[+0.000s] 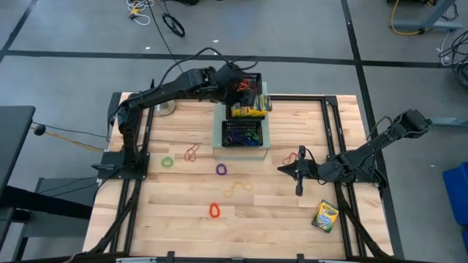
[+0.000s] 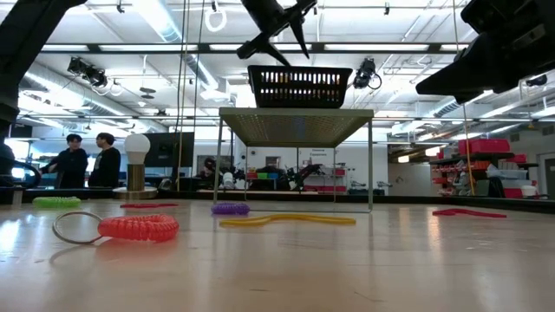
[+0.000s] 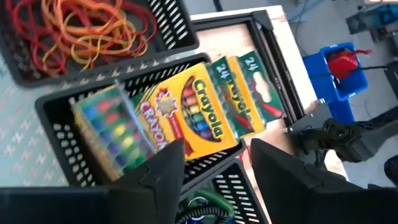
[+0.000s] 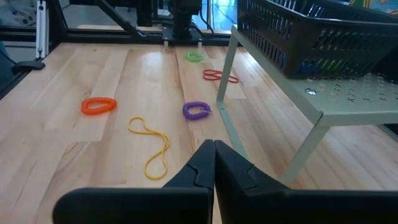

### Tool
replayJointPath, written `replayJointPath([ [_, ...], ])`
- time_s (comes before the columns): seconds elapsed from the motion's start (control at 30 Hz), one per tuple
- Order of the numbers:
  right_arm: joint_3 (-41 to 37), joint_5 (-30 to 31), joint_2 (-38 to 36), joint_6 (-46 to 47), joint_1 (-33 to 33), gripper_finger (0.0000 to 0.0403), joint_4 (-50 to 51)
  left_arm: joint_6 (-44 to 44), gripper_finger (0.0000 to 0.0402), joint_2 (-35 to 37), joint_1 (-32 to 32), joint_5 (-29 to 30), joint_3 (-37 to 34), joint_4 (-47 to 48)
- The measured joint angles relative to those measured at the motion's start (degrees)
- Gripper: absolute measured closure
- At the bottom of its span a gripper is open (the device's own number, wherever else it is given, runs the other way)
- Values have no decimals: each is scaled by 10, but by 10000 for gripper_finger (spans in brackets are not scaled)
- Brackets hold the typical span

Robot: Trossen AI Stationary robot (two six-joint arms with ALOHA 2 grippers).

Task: Pick & Place Office Desk Supplies
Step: Put the top yellow crayon box into the middle black bin on the shelf

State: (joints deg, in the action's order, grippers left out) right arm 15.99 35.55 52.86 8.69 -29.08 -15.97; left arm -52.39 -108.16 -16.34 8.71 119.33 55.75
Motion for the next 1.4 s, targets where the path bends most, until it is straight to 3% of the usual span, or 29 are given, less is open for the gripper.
replayJointPath([
  [0.2, 0, 0, 0, 0, 0, 397, 0, 95, 249, 31, 19, 30, 0, -4],
  [0.4, 0, 0, 0, 0, 0, 397, -1, 124, 315, 58, 70, 151, 0, 155],
  [0.5, 0, 0, 0, 0, 0, 397, -1, 126, 352, 59, 82, 176, -13, 166],
  [0.63, 0, 0, 0, 0, 0, 397, -3, 144, 394, 57, 75, 161, -58, 130],
  [0.83, 0, 0, 0, 0, 0, 397, -4, 190, 395, 62, 40, 130, -106, 58],
  [1.17, 0, 2, 0, -2, 0, 397, -6, 250, 395, 57, 20, 73, -117, -50],
  [1.4, 0, 2, 0, -1, 0, 397, -6, 279, 395, 53, 17, 66, -116, -60],
])
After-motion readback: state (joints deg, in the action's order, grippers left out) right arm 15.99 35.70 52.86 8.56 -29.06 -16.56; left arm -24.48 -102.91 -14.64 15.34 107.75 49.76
